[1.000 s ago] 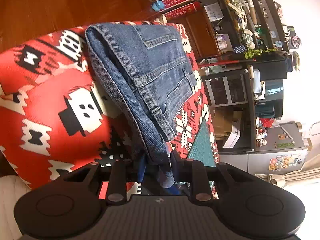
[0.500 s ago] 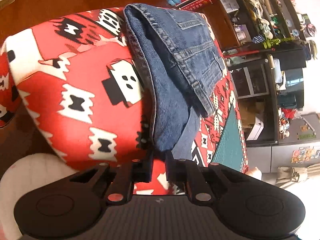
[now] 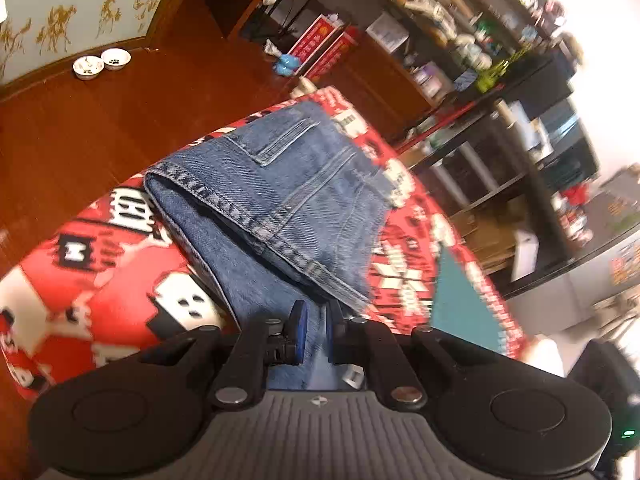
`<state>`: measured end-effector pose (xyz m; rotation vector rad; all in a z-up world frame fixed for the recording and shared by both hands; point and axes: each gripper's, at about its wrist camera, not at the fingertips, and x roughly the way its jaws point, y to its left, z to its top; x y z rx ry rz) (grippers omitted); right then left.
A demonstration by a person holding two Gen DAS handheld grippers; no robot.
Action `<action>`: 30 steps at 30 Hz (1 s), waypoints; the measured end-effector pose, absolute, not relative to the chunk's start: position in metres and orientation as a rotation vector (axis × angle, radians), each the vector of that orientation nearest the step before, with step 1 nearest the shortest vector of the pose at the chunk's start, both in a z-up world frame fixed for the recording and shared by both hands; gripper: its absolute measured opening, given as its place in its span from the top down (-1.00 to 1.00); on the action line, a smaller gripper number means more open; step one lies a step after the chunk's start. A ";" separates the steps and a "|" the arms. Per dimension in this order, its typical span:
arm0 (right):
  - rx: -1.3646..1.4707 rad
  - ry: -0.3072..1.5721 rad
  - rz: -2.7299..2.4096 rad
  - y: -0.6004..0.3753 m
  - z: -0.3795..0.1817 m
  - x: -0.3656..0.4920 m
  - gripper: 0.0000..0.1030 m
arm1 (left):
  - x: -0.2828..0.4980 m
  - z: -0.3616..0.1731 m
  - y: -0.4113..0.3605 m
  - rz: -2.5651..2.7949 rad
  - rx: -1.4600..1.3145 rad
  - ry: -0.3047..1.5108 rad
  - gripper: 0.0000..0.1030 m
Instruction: Fold clothes
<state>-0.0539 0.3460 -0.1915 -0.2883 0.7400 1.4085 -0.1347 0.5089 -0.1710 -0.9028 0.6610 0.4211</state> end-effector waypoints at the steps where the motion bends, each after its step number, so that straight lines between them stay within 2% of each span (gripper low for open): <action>1: -0.290 0.746 1.402 0.353 -0.193 -0.053 0.94 | -0.130 -0.175 0.509 0.429 -0.886 0.683 0.84; 6: -0.331 0.784 1.392 0.375 -0.213 -0.055 0.90 | -0.133 -0.195 0.502 0.434 -0.859 0.768 0.85; 21: -0.341 0.806 1.395 0.336 -0.228 -0.076 0.85 | -0.163 -0.200 0.481 0.453 -0.885 0.745 0.88; 30: -0.263 0.772 1.383 0.331 -0.212 -0.059 0.85 | -0.148 -0.157 0.499 0.442 -0.795 0.624 0.88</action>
